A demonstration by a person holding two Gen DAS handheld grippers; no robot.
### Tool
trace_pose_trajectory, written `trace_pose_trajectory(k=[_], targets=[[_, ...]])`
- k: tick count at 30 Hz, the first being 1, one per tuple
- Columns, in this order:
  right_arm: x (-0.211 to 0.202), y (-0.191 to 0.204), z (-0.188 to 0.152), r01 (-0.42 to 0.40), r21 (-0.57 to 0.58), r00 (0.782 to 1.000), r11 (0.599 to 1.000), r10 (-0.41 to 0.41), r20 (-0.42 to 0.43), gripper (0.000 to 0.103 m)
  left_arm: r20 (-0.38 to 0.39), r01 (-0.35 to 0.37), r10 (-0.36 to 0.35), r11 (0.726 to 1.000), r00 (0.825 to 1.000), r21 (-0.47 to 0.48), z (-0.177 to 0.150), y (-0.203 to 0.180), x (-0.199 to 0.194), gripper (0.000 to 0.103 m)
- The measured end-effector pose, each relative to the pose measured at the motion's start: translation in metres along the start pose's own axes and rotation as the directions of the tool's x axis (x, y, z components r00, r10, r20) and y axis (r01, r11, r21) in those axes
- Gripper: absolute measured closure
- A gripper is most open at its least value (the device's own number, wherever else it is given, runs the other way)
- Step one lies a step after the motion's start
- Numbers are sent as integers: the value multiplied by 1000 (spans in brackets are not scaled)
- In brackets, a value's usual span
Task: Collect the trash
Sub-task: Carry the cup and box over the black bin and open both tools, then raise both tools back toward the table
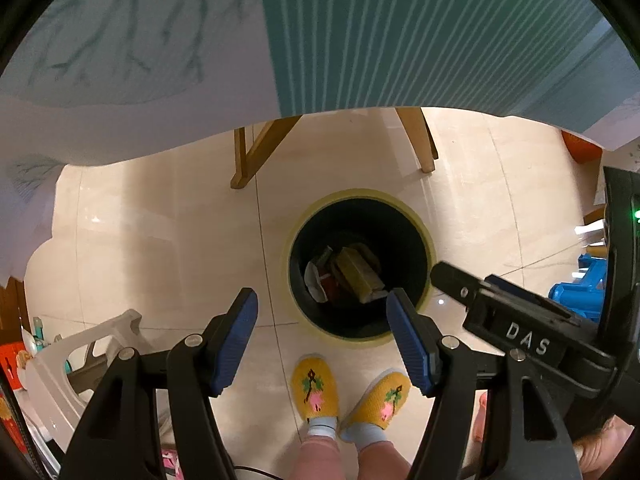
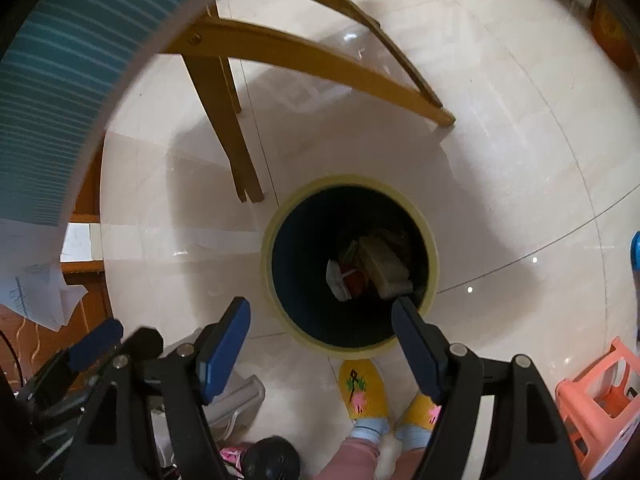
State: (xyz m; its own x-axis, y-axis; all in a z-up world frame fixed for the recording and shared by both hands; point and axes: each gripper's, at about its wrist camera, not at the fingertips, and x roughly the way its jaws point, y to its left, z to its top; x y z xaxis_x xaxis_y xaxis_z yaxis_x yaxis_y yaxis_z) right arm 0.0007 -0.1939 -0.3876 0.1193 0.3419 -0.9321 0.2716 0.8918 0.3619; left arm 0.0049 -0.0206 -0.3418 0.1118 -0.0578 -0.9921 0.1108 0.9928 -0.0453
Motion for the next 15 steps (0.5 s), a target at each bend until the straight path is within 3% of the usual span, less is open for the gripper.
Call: trace_pose_trajectory(k=[8,15], targets=[[-47,17,-12,19,-61,996,998,-13,87,29,25,27,-27,1000,999,-10,-12,0,-54,38],[-116,34,-30,24,-107,992,994,-10,129,29,76,44,-42,999,996,-17,-18,11,-121,38]])
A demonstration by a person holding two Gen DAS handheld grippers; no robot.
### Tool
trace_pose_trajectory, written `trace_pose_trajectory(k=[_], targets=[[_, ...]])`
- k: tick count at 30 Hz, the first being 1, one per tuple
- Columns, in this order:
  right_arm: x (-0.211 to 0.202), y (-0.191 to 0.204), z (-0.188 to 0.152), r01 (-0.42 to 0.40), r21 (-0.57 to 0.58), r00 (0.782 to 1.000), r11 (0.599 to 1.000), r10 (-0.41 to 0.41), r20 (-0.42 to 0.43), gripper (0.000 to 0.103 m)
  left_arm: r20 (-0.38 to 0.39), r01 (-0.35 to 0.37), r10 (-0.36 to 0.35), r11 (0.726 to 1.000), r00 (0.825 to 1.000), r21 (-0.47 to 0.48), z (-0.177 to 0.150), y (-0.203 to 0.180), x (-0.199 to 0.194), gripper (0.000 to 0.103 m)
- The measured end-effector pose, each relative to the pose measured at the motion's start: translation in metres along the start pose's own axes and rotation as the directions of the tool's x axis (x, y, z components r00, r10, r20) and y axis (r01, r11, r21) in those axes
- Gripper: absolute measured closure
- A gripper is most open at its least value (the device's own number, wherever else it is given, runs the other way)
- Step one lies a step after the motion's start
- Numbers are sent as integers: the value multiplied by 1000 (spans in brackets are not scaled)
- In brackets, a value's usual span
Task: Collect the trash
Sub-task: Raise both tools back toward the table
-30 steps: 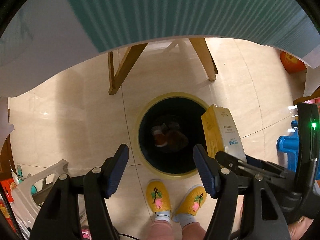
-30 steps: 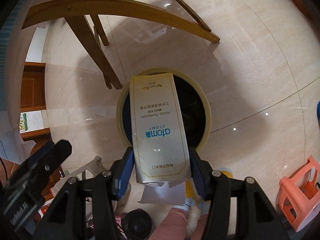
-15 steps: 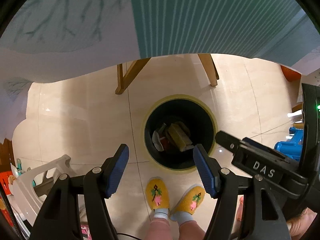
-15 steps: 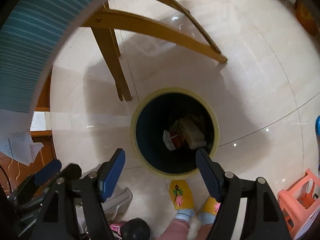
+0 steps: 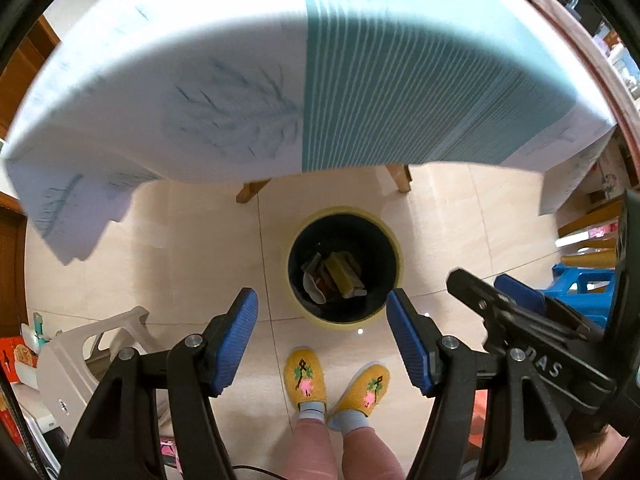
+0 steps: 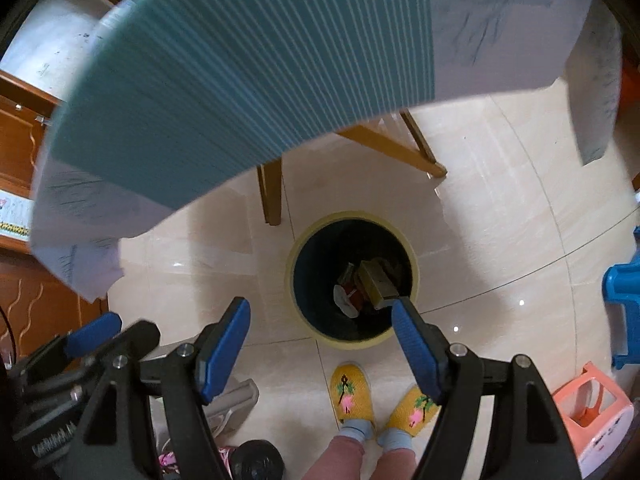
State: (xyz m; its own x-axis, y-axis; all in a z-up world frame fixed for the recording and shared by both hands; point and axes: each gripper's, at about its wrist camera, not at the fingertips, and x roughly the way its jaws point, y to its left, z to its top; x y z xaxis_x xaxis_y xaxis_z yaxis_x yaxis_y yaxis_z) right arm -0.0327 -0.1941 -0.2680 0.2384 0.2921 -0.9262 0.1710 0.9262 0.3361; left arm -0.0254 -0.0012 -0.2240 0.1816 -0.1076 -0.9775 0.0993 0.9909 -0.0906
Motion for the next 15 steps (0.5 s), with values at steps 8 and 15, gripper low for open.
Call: trace_pose_trajectory(k=[8,15], targets=[[-76,18,-8,-29,-40,999,999,30,26,29,71,-4,4,1000,997,-4,2,5,-84,38],[-142,35,-7,-22,-108,992,994,34,118,29,157,3,-3,1000,988,1,11,-2,-151,38]])
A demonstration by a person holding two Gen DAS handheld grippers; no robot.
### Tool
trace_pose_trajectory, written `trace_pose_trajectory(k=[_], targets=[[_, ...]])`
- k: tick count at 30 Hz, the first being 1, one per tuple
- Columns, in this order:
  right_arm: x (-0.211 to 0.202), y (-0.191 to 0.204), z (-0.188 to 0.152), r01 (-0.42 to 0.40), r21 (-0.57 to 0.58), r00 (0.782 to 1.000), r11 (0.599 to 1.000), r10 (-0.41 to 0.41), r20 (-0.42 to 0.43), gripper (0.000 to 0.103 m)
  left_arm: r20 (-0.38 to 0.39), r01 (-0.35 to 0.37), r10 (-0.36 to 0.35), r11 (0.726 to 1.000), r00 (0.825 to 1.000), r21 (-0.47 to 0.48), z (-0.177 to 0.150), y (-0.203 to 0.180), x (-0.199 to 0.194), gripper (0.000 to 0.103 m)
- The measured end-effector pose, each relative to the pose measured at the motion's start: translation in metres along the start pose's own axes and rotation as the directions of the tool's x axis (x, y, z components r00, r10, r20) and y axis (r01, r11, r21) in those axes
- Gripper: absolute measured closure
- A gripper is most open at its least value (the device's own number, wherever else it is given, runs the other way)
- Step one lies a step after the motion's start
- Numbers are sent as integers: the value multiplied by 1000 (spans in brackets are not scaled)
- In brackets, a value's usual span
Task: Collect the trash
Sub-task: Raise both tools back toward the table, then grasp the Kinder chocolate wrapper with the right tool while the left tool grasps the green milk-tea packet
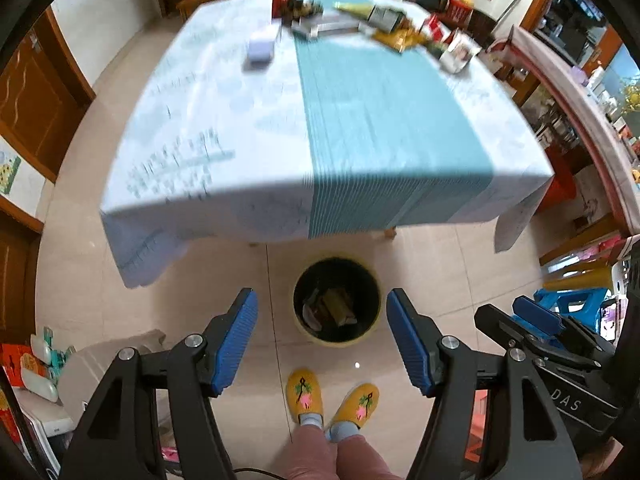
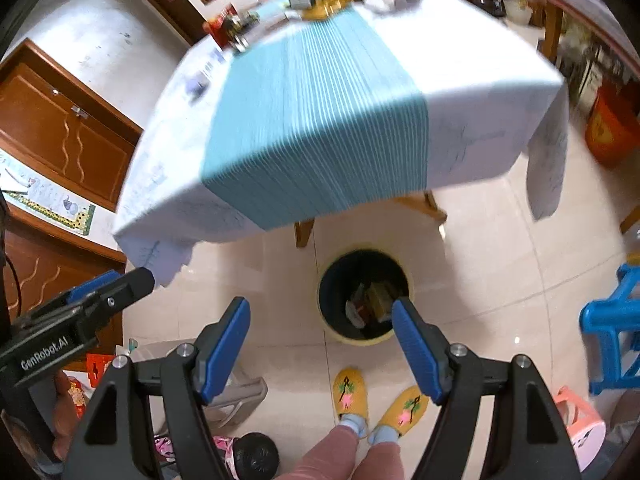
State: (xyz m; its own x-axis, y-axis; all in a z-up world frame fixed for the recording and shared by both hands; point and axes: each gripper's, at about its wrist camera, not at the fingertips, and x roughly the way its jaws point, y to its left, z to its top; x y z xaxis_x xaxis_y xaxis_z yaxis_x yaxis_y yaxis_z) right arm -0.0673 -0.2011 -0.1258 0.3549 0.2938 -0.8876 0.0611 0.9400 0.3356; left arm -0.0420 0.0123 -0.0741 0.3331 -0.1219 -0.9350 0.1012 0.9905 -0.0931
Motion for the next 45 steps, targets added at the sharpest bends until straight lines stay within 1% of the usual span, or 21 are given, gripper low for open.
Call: trace_pose_trajectory(k=[6,13,18,21,25,29,34,37,41,43,45], targets=[[-45,9,17,-16,-5,997,1000,16,70,29,116,-4,2,1000,993,11,24,0,-50,38],[-84,23,39,-21,1,987,1000,21,160,29,206,9,-13,1000,978,21,51,7,-88,38],[-104,35,55,-5,-5,971,1000,6,241,29,260,20,-30,999,965,38,70,12,-104,37],[-115,42,65,11,5,956,1000,-12,292,29,291,29,-44,998,956,54,82,16,-111,37],[-124,48,79,27,28,940,999,-35,338,29,330,47,-76,994,941,97,101,20,-118,35],[-129,52,89,49,50,927,998,-64,369,29,346,56,-104,988,933,145,118,18,-117,34],[-128,45,98,63,112,922,992,-101,374,29,328,86,-139,982,935,169,144,16,-110,33],[-125,36,107,75,134,920,988,-121,374,29,321,84,-135,982,937,168,159,14,-99,33],[-114,21,123,60,167,930,984,-116,349,30,296,93,-133,985,946,146,182,9,-82,33],[-107,11,136,40,171,935,984,-97,340,39,282,89,-126,986,951,143,197,3,-72,33],[-101,3,148,35,172,939,984,-92,331,40,275,72,-110,987,955,145,211,-5,-61,32]])
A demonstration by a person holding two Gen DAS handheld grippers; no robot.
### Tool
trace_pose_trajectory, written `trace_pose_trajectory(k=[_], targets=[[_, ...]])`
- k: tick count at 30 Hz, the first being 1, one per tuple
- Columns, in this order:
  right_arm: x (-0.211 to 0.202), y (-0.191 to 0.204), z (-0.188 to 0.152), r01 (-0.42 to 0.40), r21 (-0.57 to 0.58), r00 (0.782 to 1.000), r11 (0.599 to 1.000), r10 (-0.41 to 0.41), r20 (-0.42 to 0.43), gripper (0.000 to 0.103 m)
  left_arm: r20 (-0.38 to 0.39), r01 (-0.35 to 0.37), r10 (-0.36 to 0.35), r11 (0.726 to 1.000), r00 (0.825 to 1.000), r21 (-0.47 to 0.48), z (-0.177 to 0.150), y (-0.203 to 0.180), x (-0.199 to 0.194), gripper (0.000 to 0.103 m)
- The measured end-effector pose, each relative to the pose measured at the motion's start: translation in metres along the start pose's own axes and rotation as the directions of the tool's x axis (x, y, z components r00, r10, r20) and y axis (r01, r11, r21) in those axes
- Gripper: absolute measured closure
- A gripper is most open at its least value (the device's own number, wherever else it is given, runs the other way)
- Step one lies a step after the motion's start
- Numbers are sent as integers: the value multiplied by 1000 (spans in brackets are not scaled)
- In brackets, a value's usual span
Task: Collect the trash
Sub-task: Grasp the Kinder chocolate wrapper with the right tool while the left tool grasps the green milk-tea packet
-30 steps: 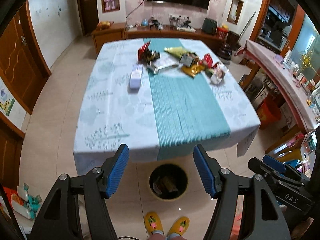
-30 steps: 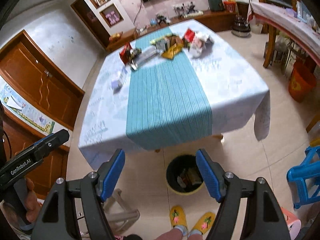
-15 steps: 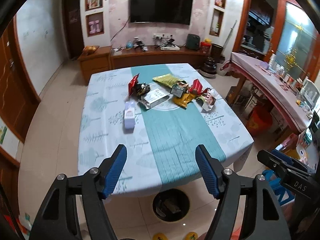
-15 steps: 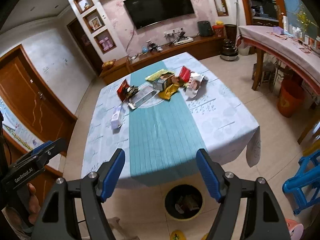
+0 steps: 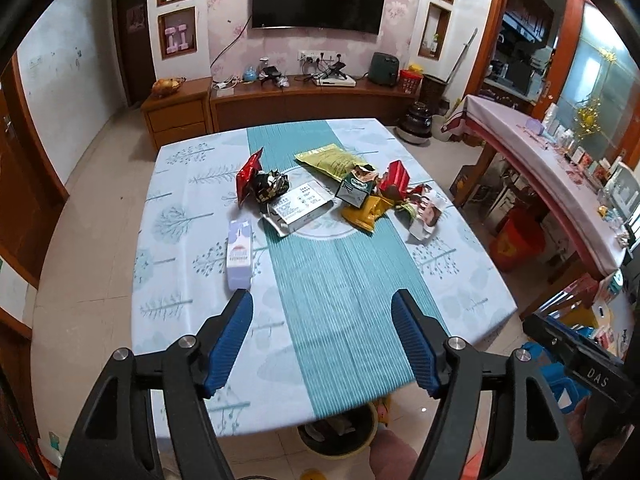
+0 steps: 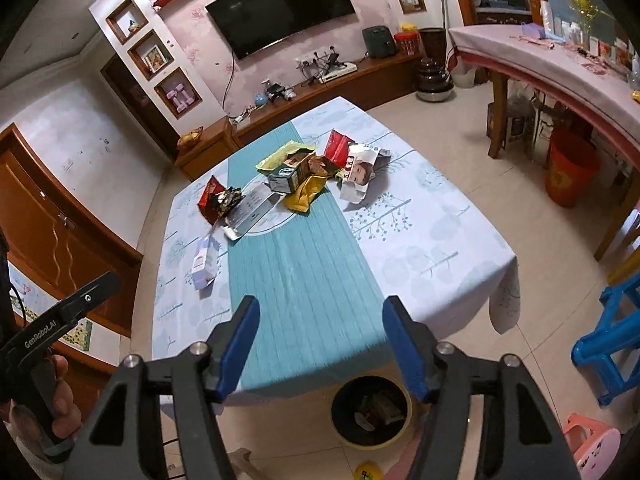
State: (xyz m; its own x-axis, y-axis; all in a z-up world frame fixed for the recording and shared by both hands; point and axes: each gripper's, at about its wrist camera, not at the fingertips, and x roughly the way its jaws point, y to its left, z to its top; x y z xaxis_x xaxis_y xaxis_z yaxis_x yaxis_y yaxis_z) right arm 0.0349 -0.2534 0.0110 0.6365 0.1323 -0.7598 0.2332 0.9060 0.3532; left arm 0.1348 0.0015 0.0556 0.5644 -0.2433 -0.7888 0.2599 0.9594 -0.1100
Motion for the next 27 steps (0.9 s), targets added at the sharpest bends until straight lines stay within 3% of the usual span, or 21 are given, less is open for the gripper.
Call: trace_pose_trajectory(k=[4,9,15,18,27], targets=[[38,-17,36,-24,11,999,1000,25,-33,44,-21,-33,33,999,999,0,27,-11,33,26],[90,-38,85,-65,37,992,997,68,-105,48,-105,-68,68,998,992,9,71,-33,94,25],[159,-65,145,-101,51,973,994,110,-204,48,-193,-113,118,993,974,38,123,-62,170,25],[194,-79,168,-122,82,957,989,139,-255,48,-246,-114,119,993,962,35,142,-71,208,25],[274,-88,204,-193,112,899,975,222,-377,48,-426,-135,142,990,893,48,171,-79,314,25]])
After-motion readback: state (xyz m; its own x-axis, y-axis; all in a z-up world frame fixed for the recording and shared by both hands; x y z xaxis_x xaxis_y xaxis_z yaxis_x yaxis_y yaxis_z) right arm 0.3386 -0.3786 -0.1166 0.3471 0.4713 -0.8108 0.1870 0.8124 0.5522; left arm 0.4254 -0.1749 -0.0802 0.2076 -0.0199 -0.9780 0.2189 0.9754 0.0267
